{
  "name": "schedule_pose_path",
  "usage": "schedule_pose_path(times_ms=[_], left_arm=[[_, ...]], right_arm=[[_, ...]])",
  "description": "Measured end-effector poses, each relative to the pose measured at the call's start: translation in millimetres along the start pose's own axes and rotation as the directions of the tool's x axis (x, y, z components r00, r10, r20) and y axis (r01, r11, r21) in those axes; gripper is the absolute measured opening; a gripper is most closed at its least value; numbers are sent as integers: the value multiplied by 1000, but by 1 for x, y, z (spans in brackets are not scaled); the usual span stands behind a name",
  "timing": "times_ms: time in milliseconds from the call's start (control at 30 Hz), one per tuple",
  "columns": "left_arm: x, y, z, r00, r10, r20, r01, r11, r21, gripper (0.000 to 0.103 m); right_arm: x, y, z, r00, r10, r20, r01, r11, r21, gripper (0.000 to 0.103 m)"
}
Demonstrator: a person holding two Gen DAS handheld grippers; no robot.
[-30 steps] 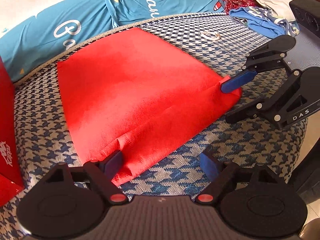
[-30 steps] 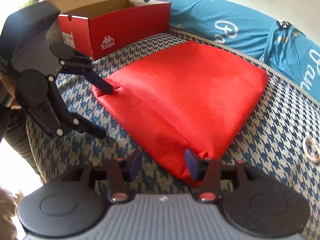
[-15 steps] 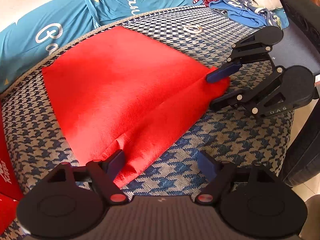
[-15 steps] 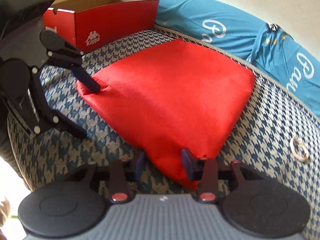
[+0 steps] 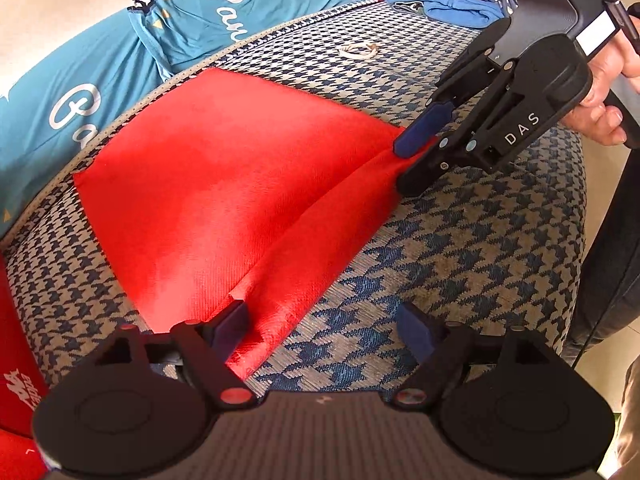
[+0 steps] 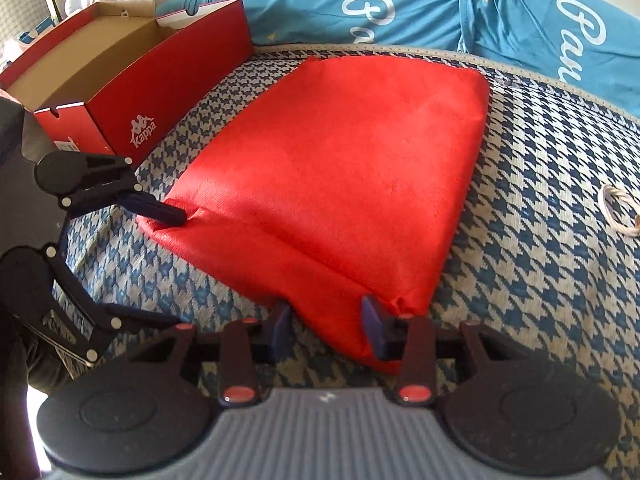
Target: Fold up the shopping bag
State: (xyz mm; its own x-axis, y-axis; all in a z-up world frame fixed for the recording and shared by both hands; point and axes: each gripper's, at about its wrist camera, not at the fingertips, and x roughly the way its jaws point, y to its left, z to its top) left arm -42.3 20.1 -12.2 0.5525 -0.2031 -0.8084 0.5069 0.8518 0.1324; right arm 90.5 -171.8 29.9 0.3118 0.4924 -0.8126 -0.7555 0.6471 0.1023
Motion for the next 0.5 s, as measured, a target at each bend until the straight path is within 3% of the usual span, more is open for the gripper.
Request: schedule_pose_path(times_ms=[367, 467, 500], left_arm=[[0, 11, -2, 998, -57, 13, 56, 998, 16, 81], [-1, 16, 0, 998, -61, 11, 61, 998, 23, 67], [-2, 17, 0, 999, -51, 16, 51, 998, 27, 56]], right_arm=[[0, -6, 6, 999, 40, -22, -40, 998, 41, 37], [-1, -6, 5, 999, 43, -22, -42, 998, 39, 37], [-1, -5, 5, 999, 43, -22, -42, 998, 38, 37]])
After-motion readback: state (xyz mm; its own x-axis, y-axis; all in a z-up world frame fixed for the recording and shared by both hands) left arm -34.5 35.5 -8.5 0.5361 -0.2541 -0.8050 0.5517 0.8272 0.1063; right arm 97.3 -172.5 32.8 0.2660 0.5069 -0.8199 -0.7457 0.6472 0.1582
